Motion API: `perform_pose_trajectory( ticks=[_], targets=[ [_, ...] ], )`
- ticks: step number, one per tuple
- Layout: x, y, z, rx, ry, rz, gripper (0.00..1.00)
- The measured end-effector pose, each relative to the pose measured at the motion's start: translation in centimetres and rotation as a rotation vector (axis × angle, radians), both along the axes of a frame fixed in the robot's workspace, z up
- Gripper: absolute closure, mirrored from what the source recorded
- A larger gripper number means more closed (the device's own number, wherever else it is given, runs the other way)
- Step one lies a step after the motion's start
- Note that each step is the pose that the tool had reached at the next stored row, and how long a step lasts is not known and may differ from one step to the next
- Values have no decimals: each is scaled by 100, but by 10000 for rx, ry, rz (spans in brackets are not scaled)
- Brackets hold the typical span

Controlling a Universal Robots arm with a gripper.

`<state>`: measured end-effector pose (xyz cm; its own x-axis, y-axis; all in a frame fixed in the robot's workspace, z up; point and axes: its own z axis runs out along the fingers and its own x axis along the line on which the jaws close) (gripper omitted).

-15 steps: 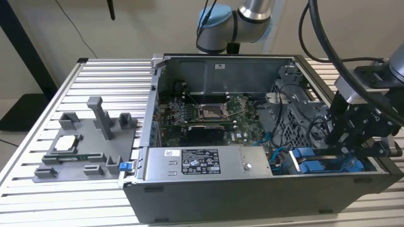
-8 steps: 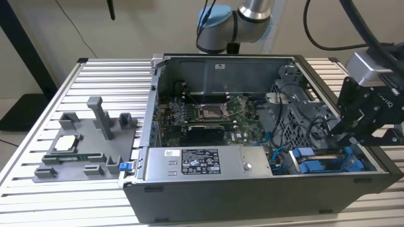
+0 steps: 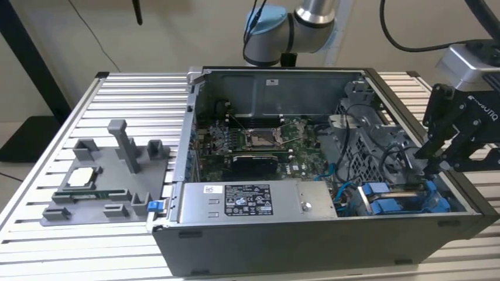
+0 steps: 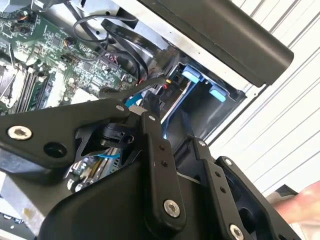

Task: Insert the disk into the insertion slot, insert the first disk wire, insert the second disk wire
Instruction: 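Insert the first disk wire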

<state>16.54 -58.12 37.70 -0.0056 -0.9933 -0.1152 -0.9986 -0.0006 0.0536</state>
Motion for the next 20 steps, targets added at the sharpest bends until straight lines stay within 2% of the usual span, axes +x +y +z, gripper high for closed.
perform_pose_trajectory(
  ticks=[6, 13, 16, 20],
  targets=[
    [6, 0, 4, -5, 0, -2, 0],
    [105, 8, 3, -2, 12, 0, 0],
    [134, 23, 3, -1, 15, -1, 0],
    [145, 69, 10, -3, 17, -1, 0]
  ],
)
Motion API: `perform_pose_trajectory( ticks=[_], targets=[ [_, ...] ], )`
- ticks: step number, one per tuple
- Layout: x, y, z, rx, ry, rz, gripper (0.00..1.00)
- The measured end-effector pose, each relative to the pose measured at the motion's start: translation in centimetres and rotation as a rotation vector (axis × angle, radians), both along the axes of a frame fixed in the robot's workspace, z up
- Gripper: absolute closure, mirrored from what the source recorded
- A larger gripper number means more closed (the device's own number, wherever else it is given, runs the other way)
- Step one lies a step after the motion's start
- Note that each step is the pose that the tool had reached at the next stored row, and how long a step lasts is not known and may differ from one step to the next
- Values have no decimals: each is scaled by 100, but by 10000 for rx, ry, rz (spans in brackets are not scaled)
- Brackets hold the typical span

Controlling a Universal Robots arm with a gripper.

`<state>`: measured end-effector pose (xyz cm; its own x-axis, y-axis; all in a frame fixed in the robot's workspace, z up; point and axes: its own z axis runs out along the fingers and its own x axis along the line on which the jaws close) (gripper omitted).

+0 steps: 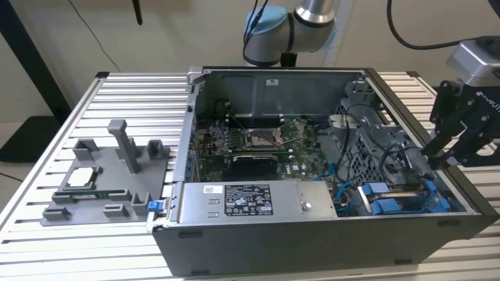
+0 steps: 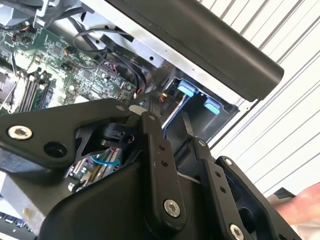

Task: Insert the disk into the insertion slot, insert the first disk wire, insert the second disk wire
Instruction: 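Insert the first disk wire, then insert the second disk wire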

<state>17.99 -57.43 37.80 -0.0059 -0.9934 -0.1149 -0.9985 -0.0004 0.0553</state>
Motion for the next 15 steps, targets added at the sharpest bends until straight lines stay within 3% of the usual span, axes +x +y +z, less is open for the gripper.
perform_pose_trajectory(
  ticks=[5, 10, 15],
  targets=[
    [24, 87, 6, -4, 0, 1, 0],
    [146, 95, -19, -2, 3, 1, 0],
    [175, 95, -106, -4, 45, -2, 0]
  ],
)
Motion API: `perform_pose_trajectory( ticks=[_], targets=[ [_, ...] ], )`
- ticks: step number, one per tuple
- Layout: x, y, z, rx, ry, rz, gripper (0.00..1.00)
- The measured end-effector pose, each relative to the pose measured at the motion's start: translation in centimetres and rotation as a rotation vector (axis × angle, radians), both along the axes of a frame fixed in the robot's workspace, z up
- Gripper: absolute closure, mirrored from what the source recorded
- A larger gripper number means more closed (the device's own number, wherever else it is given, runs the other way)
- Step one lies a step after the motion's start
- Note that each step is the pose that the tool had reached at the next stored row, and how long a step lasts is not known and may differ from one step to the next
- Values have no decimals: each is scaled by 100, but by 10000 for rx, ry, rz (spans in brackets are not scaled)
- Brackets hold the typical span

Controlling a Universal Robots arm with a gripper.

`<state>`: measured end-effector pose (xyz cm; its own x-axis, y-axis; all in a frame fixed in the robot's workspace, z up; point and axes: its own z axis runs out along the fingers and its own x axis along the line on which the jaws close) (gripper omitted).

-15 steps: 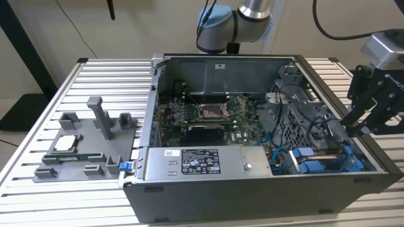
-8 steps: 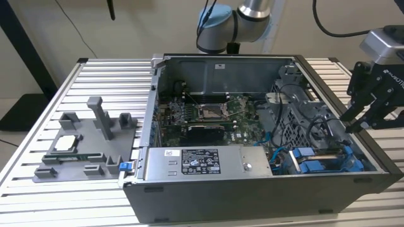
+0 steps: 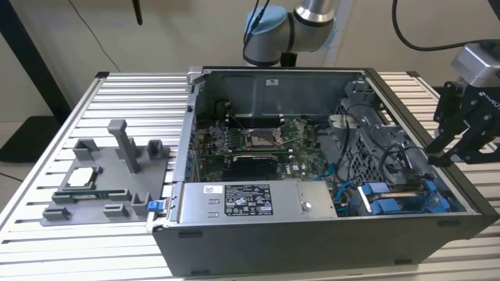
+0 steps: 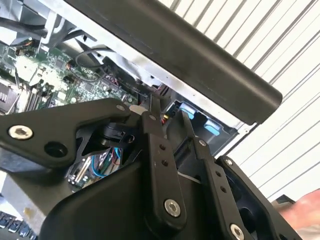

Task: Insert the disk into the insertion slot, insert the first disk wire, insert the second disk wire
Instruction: 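Insert the second disk wire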

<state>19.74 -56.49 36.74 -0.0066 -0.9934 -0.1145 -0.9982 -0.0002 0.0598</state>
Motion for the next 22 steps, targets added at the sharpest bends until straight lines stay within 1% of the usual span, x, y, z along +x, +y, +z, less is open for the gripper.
perform_pose_trajectory(
  ticks=[2, 3, 7, 9, 11, 12, 18, 20, 22],
  targets=[
    [0, 1, -25, -1, 29, -5, 0],
    [0, 2, -35, 6, 33, -8, 0],
    [1, 2, -68, 76, 34, -44, 0],
    [1, 2, -72, 124, 34, -62, 0],
    [1, 3, -72, 128, 34, -64, 0],
    [1, 3, -72, 130, 34, -65, 100],
    [1, 1, -63, 129, 49, -65, 100],
    [1, 2, -50, 131, 54, -65, 100],
    [1, 3, -20, 130, 69, -65, 100]
  ],
)
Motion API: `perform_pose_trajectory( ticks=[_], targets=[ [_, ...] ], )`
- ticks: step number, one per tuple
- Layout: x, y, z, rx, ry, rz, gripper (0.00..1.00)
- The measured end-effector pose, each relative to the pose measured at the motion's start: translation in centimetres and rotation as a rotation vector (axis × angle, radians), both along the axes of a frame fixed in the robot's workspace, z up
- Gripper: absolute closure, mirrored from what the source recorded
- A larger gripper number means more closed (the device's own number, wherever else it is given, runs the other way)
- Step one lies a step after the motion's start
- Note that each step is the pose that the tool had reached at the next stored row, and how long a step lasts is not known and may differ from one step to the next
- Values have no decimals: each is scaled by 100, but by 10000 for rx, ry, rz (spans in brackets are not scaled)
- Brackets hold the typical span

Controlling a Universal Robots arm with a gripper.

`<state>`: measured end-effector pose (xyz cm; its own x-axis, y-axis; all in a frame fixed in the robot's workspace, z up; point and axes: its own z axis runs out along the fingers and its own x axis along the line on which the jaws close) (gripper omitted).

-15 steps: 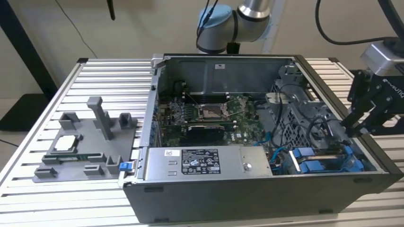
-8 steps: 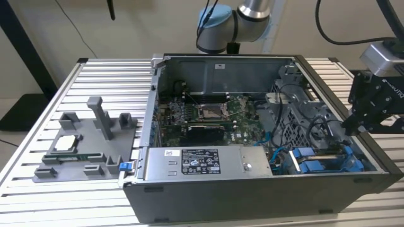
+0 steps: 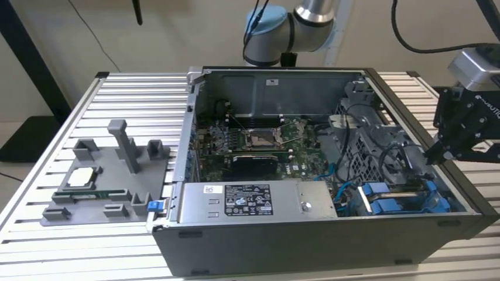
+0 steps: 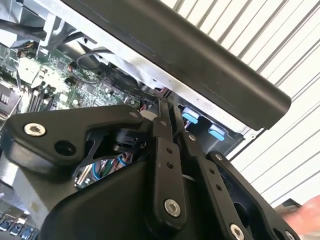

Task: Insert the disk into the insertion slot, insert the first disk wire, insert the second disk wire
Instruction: 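Insert the second disk wire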

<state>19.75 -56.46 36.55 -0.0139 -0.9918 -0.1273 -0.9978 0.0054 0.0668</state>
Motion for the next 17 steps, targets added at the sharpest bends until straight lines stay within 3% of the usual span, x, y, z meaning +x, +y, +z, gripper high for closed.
perform_pose_trajectory(
  ticks=[5, 17],
  targets=[
    [-19, -11, 143, 4, 10, -3, 100],
    [-301, -45, 193, 5, 10, -26, 100]
  ],
)
